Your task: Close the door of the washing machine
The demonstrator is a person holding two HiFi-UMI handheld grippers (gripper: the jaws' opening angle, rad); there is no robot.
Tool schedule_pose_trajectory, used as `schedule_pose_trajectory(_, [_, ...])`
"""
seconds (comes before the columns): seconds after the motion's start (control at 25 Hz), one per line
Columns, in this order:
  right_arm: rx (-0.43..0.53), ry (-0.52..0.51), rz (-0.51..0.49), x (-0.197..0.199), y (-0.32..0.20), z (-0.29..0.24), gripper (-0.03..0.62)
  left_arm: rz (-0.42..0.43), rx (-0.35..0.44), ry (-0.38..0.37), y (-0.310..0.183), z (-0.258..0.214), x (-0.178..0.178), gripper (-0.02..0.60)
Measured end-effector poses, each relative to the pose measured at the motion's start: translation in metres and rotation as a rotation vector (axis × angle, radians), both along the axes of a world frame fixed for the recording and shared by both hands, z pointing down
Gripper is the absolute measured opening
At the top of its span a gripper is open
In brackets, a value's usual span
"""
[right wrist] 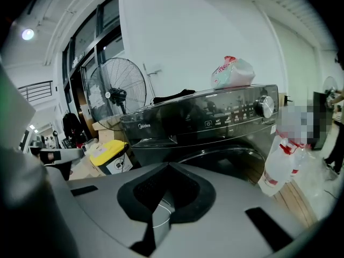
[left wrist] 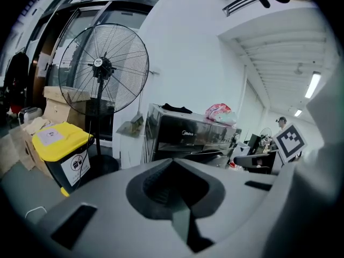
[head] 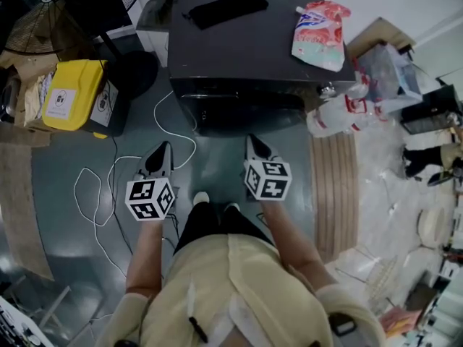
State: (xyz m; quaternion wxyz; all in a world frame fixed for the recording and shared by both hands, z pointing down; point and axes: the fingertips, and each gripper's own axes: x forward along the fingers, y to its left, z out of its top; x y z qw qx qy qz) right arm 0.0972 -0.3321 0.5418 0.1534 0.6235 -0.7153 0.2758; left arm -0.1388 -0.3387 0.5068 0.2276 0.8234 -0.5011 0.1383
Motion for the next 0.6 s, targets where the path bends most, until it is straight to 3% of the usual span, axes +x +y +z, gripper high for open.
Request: schedule_pose_trajectory(0.6, [-0.007,-0.013,-0.053,-0.014,-0.008,0.005,0.005,-0.013,-0.017,-0.021,0.002,0.005,0.0,-0.012])
